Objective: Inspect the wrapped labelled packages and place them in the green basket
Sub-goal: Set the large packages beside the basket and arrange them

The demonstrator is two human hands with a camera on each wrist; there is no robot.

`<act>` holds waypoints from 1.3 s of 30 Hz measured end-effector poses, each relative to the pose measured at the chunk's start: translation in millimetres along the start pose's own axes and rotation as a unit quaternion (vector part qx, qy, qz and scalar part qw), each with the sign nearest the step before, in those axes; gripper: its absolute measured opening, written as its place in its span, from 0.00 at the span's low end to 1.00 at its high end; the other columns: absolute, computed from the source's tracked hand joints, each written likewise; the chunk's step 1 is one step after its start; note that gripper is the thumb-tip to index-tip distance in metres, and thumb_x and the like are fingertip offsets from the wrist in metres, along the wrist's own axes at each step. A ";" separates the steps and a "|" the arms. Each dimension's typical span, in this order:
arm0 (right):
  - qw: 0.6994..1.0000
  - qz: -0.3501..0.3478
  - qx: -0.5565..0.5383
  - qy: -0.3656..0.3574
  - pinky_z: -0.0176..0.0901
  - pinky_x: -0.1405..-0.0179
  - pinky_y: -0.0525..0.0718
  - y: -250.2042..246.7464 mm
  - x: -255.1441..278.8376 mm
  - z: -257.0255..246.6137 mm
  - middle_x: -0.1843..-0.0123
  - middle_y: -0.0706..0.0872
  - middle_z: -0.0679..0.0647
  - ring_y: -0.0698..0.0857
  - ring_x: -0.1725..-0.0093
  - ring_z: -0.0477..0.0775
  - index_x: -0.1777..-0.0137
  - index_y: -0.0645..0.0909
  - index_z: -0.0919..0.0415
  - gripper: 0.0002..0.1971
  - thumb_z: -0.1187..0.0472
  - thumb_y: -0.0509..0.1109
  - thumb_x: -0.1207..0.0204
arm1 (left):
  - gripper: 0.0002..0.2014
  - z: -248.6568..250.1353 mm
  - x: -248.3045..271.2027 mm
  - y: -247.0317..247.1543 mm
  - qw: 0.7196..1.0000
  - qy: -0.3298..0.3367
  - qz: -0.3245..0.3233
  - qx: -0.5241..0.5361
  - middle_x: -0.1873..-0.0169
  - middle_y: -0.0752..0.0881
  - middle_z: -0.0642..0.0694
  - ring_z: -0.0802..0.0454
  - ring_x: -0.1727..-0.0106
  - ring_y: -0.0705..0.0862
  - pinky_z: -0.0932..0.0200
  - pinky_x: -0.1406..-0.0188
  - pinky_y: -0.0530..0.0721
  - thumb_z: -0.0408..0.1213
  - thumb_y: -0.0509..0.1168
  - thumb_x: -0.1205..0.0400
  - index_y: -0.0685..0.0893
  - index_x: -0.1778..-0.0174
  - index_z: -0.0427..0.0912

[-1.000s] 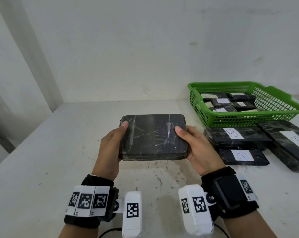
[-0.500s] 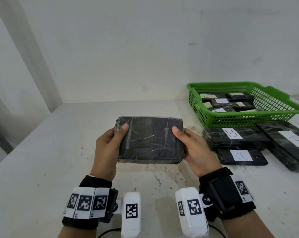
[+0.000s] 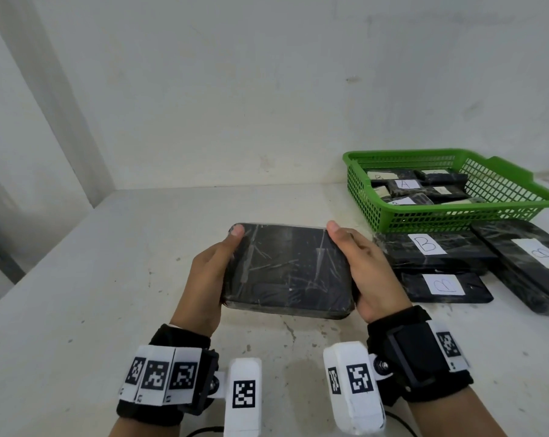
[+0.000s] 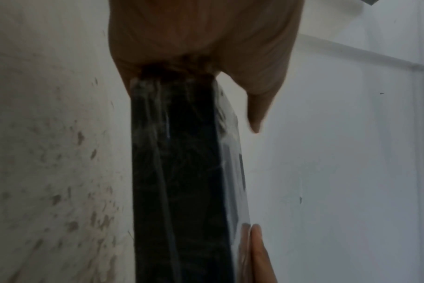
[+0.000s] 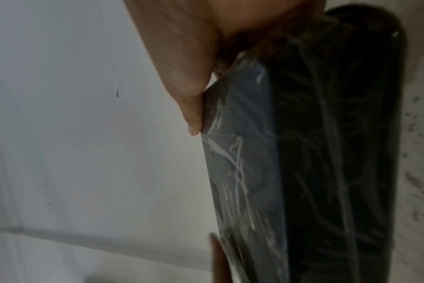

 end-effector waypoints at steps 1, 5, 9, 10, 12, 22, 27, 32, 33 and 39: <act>1.000 -0.001 0.010 0.000 0.47 0.50 0.88 0.7 -0.3 1.0 0.53 0.91 0.60 0.90 0.55 0.54 0.51 0.84 0.63 0.20 0.45 0.74 0.32 | 0.21 -0.4 -0.3 -1.1 1.000 0.001 0.017 0.005 0.66 0.92 0.44 0.52 0.66 0.90 0.65 0.72 0.85 0.51 0.66 0.21 0.89 0.54 0.34; 0.999 -0.007 0.034 0.025 0.48 0.45 0.87 3.8 0.4 3.8 0.46 0.92 0.59 0.91 0.47 0.55 0.43 0.85 0.64 0.29 0.41 0.75 0.35 | 0.22 -6.9 -3.4 -5.0 0.998 0.010 0.066 0.001 0.57 0.92 0.34 0.46 0.59 0.90 0.58 0.68 0.89 0.46 0.69 0.19 0.86 0.48 0.24; 0.999 0.011 0.038 0.023 0.45 0.54 0.89 3.1 2.5 6.0 0.48 0.93 0.57 0.93 0.51 0.54 0.42 0.85 0.62 0.24 0.50 0.80 0.35 | 0.30 -8.0 -3.1 -2.8 0.998 0.011 0.051 -0.022 0.50 0.91 0.33 0.44 0.51 0.91 0.56 0.60 0.91 0.53 0.71 0.24 0.84 0.43 0.26; 0.999 0.022 0.041 0.021 0.44 0.57 0.89 1.8 2.8 6.1 0.49 0.93 0.57 0.93 0.52 0.55 0.43 0.85 0.62 0.21 0.53 0.81 0.33 | 0.31 -7.7 -1.9 0.2 0.999 0.004 0.030 -0.033 0.50 0.92 0.37 0.46 0.49 0.91 0.57 0.59 0.90 0.55 0.74 0.28 0.85 0.41 0.31; 0.998 0.041 0.043 0.019 0.47 0.56 0.89 -2.1 2.3 6.7 0.50 0.93 0.57 0.93 0.51 0.57 0.43 0.85 0.62 0.18 0.56 0.80 0.30 | 0.32 -9.4 -0.8 4.4 0.999 -0.004 0.000 -0.054 0.47 0.92 0.43 0.49 0.48 0.92 0.61 0.58 0.89 0.51 0.81 0.35 0.84 0.39 0.38; 0.992 0.033 0.119 -0.003 0.50 0.45 0.90 1.8 6.4 3.9 0.43 0.90 0.52 0.91 0.46 0.50 0.36 0.78 0.57 0.38 0.50 0.87 0.46 | 0.34 -9.1 -2.6 0.1 0.998 0.041 0.020 -0.048 0.47 0.91 0.43 0.48 0.49 0.91 0.61 0.59 0.88 0.43 0.83 0.40 0.83 0.39 0.38; 0.992 0.032 0.119 -0.002 0.54 0.42 0.89 -0.4 4.1 4.5 0.43 0.90 0.52 0.91 0.46 0.52 0.37 0.79 0.57 0.33 0.56 0.88 0.42 | 0.28 -6.8 -0.9 2.4 1.000 0.018 0.001 -0.007 0.50 0.92 0.41 0.47 0.51 0.92 0.61 0.63 0.88 0.46 0.76 0.35 0.85 0.41 0.36; 0.996 -0.006 0.084 0.024 0.46 0.50 0.90 -0.5 2.3 5.5 0.42 0.90 0.55 0.91 0.47 0.53 0.35 0.78 0.59 0.40 0.54 0.87 0.50 | 0.22 -8.6 -3.7 -0.7 0.999 0.025 0.019 0.007 0.53 0.93 0.39 0.43 0.52 0.92 0.57 0.62 0.90 0.41 0.75 0.32 0.86 0.45 0.34; 0.997 -0.021 0.070 0.032 0.43 0.53 0.90 -0.5 2.0 5.5 0.42 0.91 0.55 0.92 0.48 0.53 0.35 0.79 0.60 0.40 0.55 0.86 0.51 | 0.22 -9.6 -4.1 -1.8 0.999 0.023 0.025 0.014 0.52 0.93 0.38 0.43 0.51 0.92 0.56 0.61 0.90 0.41 0.75 0.31 0.86 0.44 0.34; 0.990 -0.094 0.096 0.041 0.45 0.49 0.89 7.7 4.8 12.6 0.40 0.89 0.54 0.91 0.44 0.52 0.35 0.79 0.51 0.31 0.72 0.82 0.35 | 0.29 -2.8 -6.8 -14.3 0.996 0.051 0.061 0.032 0.45 0.91 0.39 0.43 0.43 0.90 0.50 0.52 0.88 0.44 0.77 0.32 0.83 0.37 0.35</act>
Point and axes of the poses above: each hand's wrist, its own x-axis away from the middle knuckle, its own y-axis out of the palm, z = x × y, the point moved 5 cm from there along -x, towards the middle knuckle
